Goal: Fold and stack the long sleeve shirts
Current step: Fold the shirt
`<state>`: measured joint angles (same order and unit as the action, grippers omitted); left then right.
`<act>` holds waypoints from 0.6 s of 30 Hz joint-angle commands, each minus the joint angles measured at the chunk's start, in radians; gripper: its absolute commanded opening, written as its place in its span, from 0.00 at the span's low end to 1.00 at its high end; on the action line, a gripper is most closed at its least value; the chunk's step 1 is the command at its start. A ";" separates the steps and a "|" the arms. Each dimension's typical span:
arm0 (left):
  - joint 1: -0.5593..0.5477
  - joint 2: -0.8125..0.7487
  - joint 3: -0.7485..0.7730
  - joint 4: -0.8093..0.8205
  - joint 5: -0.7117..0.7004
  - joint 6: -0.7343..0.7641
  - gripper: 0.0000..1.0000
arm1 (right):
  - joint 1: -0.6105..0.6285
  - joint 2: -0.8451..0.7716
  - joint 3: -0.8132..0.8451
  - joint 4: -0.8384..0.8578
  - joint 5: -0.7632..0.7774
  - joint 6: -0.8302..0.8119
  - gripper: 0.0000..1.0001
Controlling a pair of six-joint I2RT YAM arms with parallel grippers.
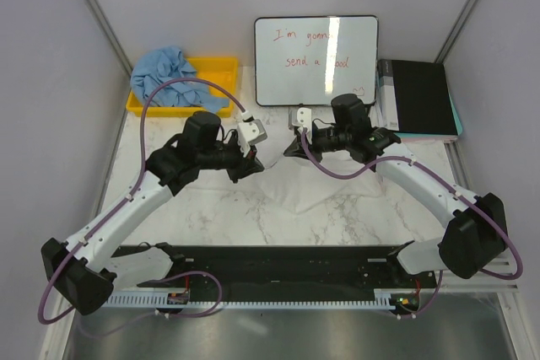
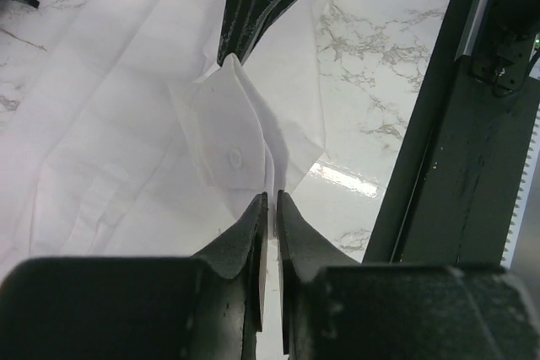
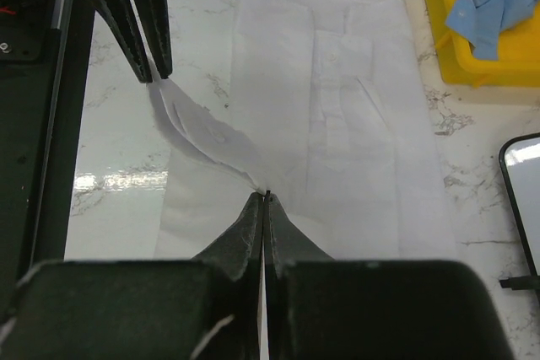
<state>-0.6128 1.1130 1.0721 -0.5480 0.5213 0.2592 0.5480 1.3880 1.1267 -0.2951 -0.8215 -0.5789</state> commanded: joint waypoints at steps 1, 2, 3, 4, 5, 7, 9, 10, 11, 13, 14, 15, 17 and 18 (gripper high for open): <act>0.004 -0.034 -0.012 0.026 -0.058 -0.032 0.35 | 0.004 -0.030 0.039 0.007 -0.022 0.011 0.00; 0.002 -0.038 -0.011 0.029 -0.060 -0.041 0.46 | 0.004 -0.027 0.039 0.008 -0.024 0.016 0.00; 0.002 -0.045 -0.020 0.042 -0.070 -0.049 0.52 | 0.006 -0.027 0.039 0.011 -0.025 0.025 0.00; -0.001 -0.056 -0.026 0.066 -0.076 -0.052 0.67 | 0.004 -0.027 0.039 0.014 -0.025 0.033 0.00; -0.007 -0.056 -0.027 0.069 -0.086 -0.041 0.74 | 0.004 -0.027 0.039 0.017 -0.025 0.037 0.00; -0.030 -0.045 -0.024 0.072 -0.132 -0.034 0.85 | 0.004 -0.027 0.038 0.024 -0.024 0.047 0.00; -0.039 -0.016 -0.008 0.072 -0.139 -0.047 0.86 | 0.004 -0.027 0.038 0.025 -0.021 0.051 0.00; -0.048 -0.010 0.003 0.075 -0.133 -0.072 0.86 | 0.004 -0.029 0.036 0.027 -0.015 0.057 0.00; -0.059 -0.001 0.009 0.082 -0.138 -0.092 0.87 | 0.004 -0.027 0.036 0.030 -0.013 0.062 0.00; -0.102 0.008 0.034 0.085 -0.168 -0.138 0.89 | 0.007 -0.026 0.035 0.037 -0.013 0.077 0.00; -0.128 0.010 0.038 0.086 -0.199 -0.184 0.89 | 0.006 -0.026 0.033 0.045 -0.008 0.085 0.00; -0.155 0.021 0.046 0.086 -0.275 -0.201 0.89 | 0.006 -0.024 0.036 0.053 -0.011 0.088 0.00; -0.205 0.028 0.048 0.094 -0.323 -0.245 0.88 | 0.006 -0.021 0.039 0.060 -0.011 0.099 0.00; -0.220 0.048 0.051 0.105 -0.386 -0.250 0.84 | 0.007 -0.021 0.041 0.069 -0.013 0.105 0.00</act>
<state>-0.7654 1.1339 1.0718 -0.5030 0.3107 0.1261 0.5480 1.3880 1.1267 -0.2836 -0.8165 -0.5121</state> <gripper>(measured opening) 0.883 0.010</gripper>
